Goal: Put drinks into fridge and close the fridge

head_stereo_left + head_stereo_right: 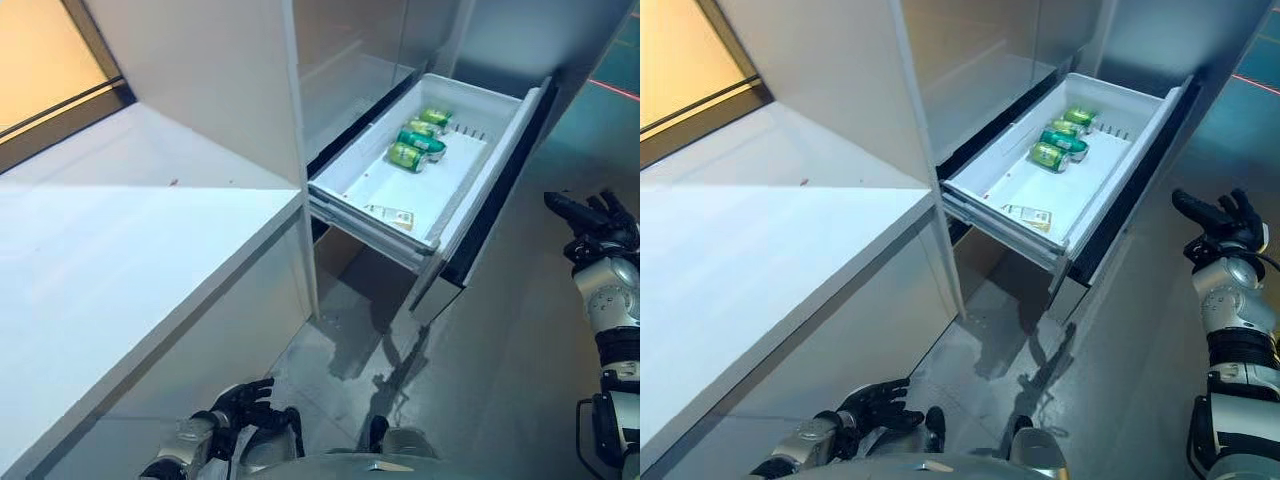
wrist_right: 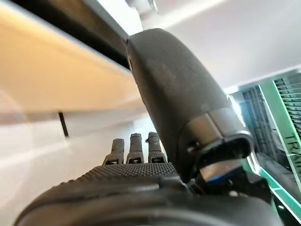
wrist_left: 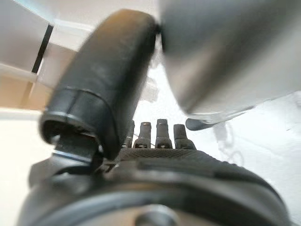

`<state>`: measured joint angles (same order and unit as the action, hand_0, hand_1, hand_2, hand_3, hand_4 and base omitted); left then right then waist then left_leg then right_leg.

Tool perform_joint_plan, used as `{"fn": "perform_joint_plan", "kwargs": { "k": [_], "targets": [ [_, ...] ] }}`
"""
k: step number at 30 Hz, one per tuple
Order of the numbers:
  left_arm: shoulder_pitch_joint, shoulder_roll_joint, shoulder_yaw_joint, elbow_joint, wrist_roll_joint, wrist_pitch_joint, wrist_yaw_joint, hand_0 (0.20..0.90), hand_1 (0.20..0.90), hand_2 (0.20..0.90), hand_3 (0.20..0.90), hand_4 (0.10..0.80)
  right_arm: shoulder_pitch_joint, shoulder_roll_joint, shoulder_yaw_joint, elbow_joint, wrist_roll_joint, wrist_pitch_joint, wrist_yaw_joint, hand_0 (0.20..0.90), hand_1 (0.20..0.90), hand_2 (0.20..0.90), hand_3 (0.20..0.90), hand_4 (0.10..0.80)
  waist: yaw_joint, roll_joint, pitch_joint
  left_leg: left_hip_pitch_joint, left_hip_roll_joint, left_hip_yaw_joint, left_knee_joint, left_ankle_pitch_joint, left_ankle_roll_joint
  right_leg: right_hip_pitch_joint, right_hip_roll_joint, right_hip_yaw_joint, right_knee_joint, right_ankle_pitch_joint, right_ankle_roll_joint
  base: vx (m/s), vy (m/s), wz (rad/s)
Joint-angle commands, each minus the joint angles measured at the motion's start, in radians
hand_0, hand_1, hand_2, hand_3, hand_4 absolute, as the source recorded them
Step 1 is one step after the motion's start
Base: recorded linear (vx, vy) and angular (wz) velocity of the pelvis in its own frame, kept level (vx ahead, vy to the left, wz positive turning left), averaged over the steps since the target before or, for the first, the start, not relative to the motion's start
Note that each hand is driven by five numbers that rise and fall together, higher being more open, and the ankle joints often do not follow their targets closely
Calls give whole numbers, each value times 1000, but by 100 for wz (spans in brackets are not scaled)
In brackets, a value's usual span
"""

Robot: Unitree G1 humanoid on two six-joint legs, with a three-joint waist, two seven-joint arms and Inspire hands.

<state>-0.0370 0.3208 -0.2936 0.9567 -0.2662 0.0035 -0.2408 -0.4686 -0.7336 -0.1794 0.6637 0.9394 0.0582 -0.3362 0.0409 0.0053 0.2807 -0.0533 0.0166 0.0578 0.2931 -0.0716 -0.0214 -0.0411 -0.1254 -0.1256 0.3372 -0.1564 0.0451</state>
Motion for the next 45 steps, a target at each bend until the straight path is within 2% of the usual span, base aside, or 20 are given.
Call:
{"fn": "perform_joint_plan", "kwargs": {
  "k": [1, 6, 14, 23, 25, 29, 38, 45],
  "targets": [
    [23, 26, -24, -33, 6, 1, 33, 900, 900, 900, 900, 800, -138, -30, -5, -86, 47, -182, 46, 900, 900, 900, 900, 800, 33, -9, 13, -72, -93, -6, 235, -245, 126, -43, 22, -77, 204, -114, -92, -70, 45, 28],
    [35, 27, -8, -34, -28, -13, 53, 900, 900, 900, 900, 800, -164, 10, 4, -105, 97, -221, 106, 900, 900, 900, 900, 800, 50, 11, 54, -122, -109, -23, 284, -247, 133, -106, 2, -88, 312, -148, -108, -58, 65, 21],
    [62, 25, 13, -35, -54, -28, 66, 900, 900, 900, 900, 800, -224, 19, 53, -98, 121, -186, 199, 900, 900, 900, 900, 800, 83, 26, 100, -167, -131, -49, 307, -230, 129, -156, -17, -102, 390, -171, -122, -25, 63, 9],
    [67, 15, -9, -64, -96, -64, 55, 900, 900, 900, 900, 800, -338, 16, 128, -34, 113, -184, 257, 900, 900, 900, 900, 800, 137, 45, 132, -193, -145, -89, 274, -185, 118, -180, -32, -131, 427, -182, -130, -6, 91, 9],
    [72, 13, -13, -66, -99, -67, 56, 900, 900, 900, 900, 800, -351, 15, 140, -18, 99, -188, 259, 900, 900, 900, 900, 800, 151, 45, 134, -183, -152, -105, 264, -197, 113, -172, -35, -128, 437, -207, -121, 112, 79, 20],
    [81, 18, -18, -60, -103, -71, 62, 900, 900, 900, 900, 800, -385, 7, 156, 17, 71, -196, 242, 900, 900, 900, 900, 800, 177, 49, 139, -180, -158, -126, 230, -171, 104, -165, -46, -149, 436, -209, -117, 69, 70, 30],
    [92, 29, 4, -22, -100, -81, 61, 900, 900, 900, 900, 800, -432, 0, 182, 79, 34, -190, 217, 900, 900, 900, 900, 800, 233, 53, 137, -152, -159, -179, 137, -114, 87, -123, -71, -205, 392, -199, -100, 77, 43, 29],
    [110, 30, 13, -15, -81, -106, 39, 900, 900, 900, 900, 800, -443, 5, 181, 103, 16, -193, 195, 900, 900, 900, 900, 800, 264, 50, 134, -127, -161, -212, 101, -99, 82, -82, -79, -231, 352, -187, -90, 81, 14, 26]
  ]
}}
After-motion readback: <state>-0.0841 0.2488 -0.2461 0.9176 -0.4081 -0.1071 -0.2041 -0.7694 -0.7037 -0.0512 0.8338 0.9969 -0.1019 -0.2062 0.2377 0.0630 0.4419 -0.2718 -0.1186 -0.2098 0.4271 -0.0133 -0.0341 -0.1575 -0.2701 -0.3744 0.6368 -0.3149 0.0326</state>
